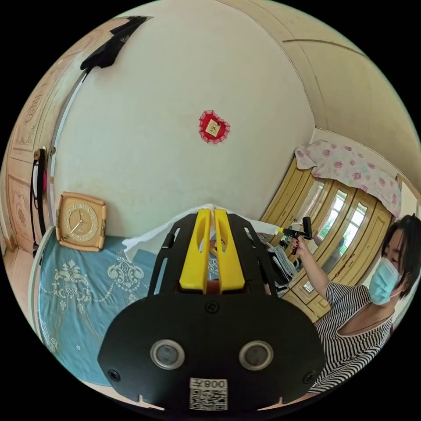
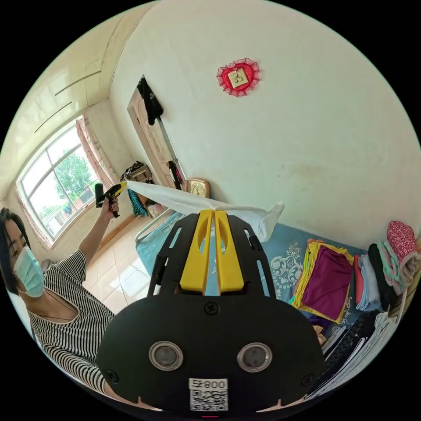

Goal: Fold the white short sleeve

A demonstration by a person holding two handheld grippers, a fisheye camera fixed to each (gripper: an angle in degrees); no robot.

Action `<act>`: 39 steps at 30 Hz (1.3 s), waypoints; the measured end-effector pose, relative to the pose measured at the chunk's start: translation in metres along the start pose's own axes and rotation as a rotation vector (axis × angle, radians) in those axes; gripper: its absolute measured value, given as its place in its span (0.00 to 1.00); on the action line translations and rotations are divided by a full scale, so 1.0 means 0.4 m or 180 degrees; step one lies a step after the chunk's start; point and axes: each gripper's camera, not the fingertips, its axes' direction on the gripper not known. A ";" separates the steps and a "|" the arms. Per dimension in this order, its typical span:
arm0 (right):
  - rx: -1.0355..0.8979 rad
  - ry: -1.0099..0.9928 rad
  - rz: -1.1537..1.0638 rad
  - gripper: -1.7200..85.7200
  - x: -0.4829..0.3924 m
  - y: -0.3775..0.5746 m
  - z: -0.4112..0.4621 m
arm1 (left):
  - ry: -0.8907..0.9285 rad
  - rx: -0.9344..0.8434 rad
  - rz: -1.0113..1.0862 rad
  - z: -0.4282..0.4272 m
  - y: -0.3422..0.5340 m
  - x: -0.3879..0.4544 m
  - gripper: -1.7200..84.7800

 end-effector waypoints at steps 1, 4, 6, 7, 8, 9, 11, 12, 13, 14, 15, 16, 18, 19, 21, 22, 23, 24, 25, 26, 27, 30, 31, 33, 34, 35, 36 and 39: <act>-0.0068 -0.0031 -0.0001 0.03 -0.017 0.051 0.001 | 0.0007 -0.0086 -0.0023 -0.009 0.042 0.006 0.04; -0.0313 -0.0160 0.0091 0.03 -0.040 0.202 0.030 | 0.0068 -0.0387 -0.0240 -0.012 0.190 -0.010 0.04; -0.0520 -0.0245 0.0257 0.03 -0.039 0.306 0.069 | 0.0087 -0.0632 -0.0496 0.004 0.301 -0.039 0.04; -0.0696 -0.0320 0.0429 0.03 -0.030 0.377 0.106 | 0.0035 -0.0790 -0.0695 0.020 0.384 -0.064 0.04; -0.0781 -0.0369 0.0520 0.03 -0.023 0.414 0.126 | -0.0009 -0.0962 -0.0956 0.042 0.472 -0.097 0.04; -0.0959 -0.0460 0.0732 0.03 -0.006 0.489 0.172 | 0.0003 -0.1038 -0.1121 0.055 0.517 -0.116 0.04; -0.1243 -0.0568 0.1157 0.03 0.029 0.601 0.246 | -0.0057 -0.1313 -0.1783 0.111 0.695 -0.194 0.04; -0.1397 -0.0687 0.1387 0.03 0.051 0.664 0.291 | -0.0080 -0.1356 -0.1938 0.125 0.735 -0.212 0.04; -0.1599 -0.0634 0.1569 0.03 0.074 0.717 0.335 | -0.0104 -0.1502 -0.2166 0.156 0.807 -0.244 0.04; -0.1695 -0.0583 0.1651 0.03 0.085 0.739 0.355 | -0.0244 -0.1642 -0.2396 0.184 0.867 -0.269 0.04; -0.1880 -0.0559 0.1786 0.03 0.106 0.776 0.395 | -0.0283 -0.1637 -0.2476 0.195 0.889 -0.276 0.04; -0.2069 -0.0581 0.1943 0.03 0.124 0.802 0.430 | -0.0303 -0.1604 -0.2574 0.216 0.922 -0.287 0.04; -0.2254 -0.0577 0.1992 0.03 0.137 0.815 0.465 | -0.0384 -0.1792 -0.2603 0.257 0.951 -0.300 0.05; -0.2397 -0.0559 0.1995 0.03 0.143 0.816 0.485 | -0.0503 -0.1939 -0.2601 0.280 0.963 -0.308 0.05; -0.2511 -0.0525 0.1961 0.03 0.152 0.810 0.502 | -0.0469 -0.1930 -0.2666 0.303 0.976 -0.322 0.06; -0.2514 -0.0534 0.1961 0.03 0.161 0.802 0.504 | -0.0457 -0.1886 -0.2714 0.314 0.979 -0.334 0.06; -0.2498 -0.0558 0.1990 0.03 0.168 0.797 0.504 | -0.0489 -0.1822 -0.2734 0.321 0.977 -0.345 0.07; -0.2465 -0.0592 0.2041 0.03 0.181 0.788 0.500 | -0.0498 -0.1791 -0.2726 0.324 0.974 -0.350 0.08; -0.2446 -0.0543 0.2058 0.03 0.193 0.778 0.494 | -0.0569 -0.1747 -0.2715 0.331 0.964 -0.363 0.10; -0.2434 -0.0501 0.2058 0.03 0.199 0.772 0.489 | -0.0644 -0.1696 -0.2687 0.339 0.947 -0.378 0.11; -0.2384 -0.0370 0.2068 0.03 0.209 0.759 0.475 | -0.0679 -0.1669 -0.2675 0.345 0.936 -0.387 0.12; -0.2211 -0.0150 0.2152 0.02 0.244 0.721 0.441 | -0.0768 -0.1549 -0.2430 0.410 0.853 -0.438 0.13; -0.2114 -0.0120 0.2185 0.03 0.262 0.699 0.434 | -0.0796 -0.1588 -0.2301 0.458 0.813 -0.466 0.13; -0.1917 -0.0124 0.2199 0.03 0.291 0.651 0.433 | -0.0802 -0.1593 -0.2132 0.550 0.749 -0.516 0.13; -0.1811 -0.0115 0.2168 0.03 0.312 0.611 0.443 | -0.0804 -0.1586 -0.2048 0.618 0.709 -0.551 0.14; -0.1771 -0.0109 0.2146 0.03 0.323 0.590 0.451 | -0.0817 -0.1563 -0.1984 0.688 0.670 -0.587 0.14; -0.1696 -0.0122 0.2084 0.04 0.344 0.544 0.471 | -0.0828 -0.1540 -0.1968 0.722 0.652 -0.606 0.14; -0.1530 -0.0004 0.1898 0.05 0.404 0.425 0.528 | -0.0870 -0.1377 -0.1949 0.877 0.574 -0.700 0.14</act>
